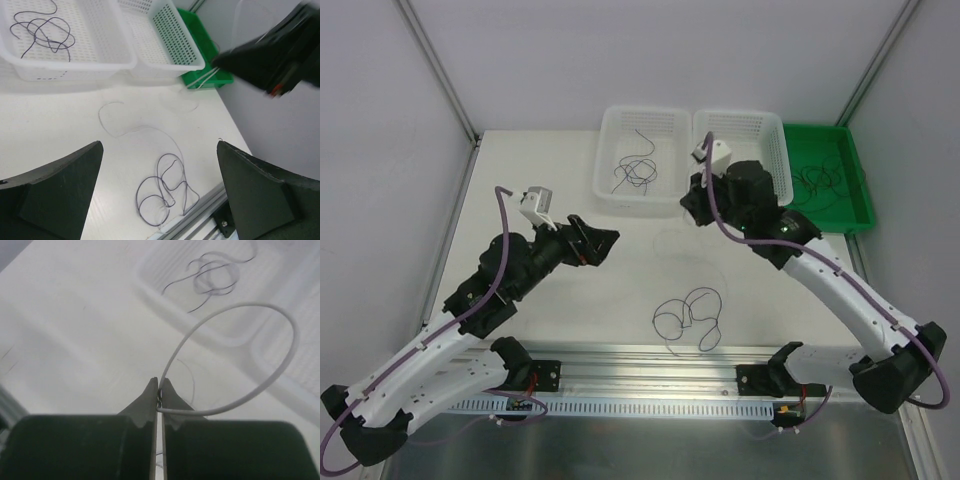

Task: Untangle the cables
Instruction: Place the cable in the bin, then untie the cable.

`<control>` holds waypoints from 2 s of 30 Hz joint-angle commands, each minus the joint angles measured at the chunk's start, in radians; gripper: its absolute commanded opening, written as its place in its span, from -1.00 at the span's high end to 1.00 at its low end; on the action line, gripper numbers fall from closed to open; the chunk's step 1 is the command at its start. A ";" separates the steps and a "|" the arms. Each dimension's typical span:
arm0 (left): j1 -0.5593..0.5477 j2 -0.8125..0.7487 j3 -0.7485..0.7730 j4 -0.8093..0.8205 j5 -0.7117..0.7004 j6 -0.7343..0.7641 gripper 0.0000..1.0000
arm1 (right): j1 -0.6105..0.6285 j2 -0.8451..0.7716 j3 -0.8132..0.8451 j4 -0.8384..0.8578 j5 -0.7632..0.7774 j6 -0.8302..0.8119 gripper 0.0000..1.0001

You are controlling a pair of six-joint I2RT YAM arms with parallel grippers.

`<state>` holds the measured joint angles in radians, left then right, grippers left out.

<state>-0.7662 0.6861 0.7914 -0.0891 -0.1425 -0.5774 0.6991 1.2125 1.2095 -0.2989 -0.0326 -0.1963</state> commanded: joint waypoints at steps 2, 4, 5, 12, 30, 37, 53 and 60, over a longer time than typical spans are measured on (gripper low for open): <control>-0.004 -0.007 -0.081 -0.035 -0.055 0.054 -0.98 | -0.140 -0.031 0.214 -0.140 0.123 -0.046 0.99; -0.004 -0.002 -0.121 -0.047 -0.063 0.051 -0.98 | -0.219 -0.007 0.297 -0.135 0.119 -0.034 0.99; -0.004 0.006 -0.136 -0.050 -0.063 0.050 -0.98 | -0.243 0.004 0.326 -0.134 0.115 -0.031 0.99; -0.004 0.076 -0.271 -0.049 -0.032 -0.039 -0.98 | -0.473 0.226 0.499 -0.023 0.057 0.001 0.99; -0.016 0.334 -0.319 0.086 0.164 -0.101 -0.98 | -0.612 0.828 0.671 0.052 -0.062 0.120 -0.27; -0.074 0.365 -0.293 0.111 0.172 -0.110 -0.98 | -0.596 0.587 0.501 -0.058 -0.026 0.126 -0.78; -0.337 0.670 -0.077 0.103 0.023 -0.156 -0.91 | -0.373 -0.137 -0.327 -0.187 -0.053 0.296 -0.70; -0.400 0.892 0.101 0.031 -0.057 -0.122 -0.55 | -0.290 -0.271 -0.494 -0.209 -0.009 0.296 -0.61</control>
<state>-1.1381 1.5261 0.8043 -0.0185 -0.1318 -0.7166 0.3958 0.9997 0.7414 -0.5049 -0.0643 0.0753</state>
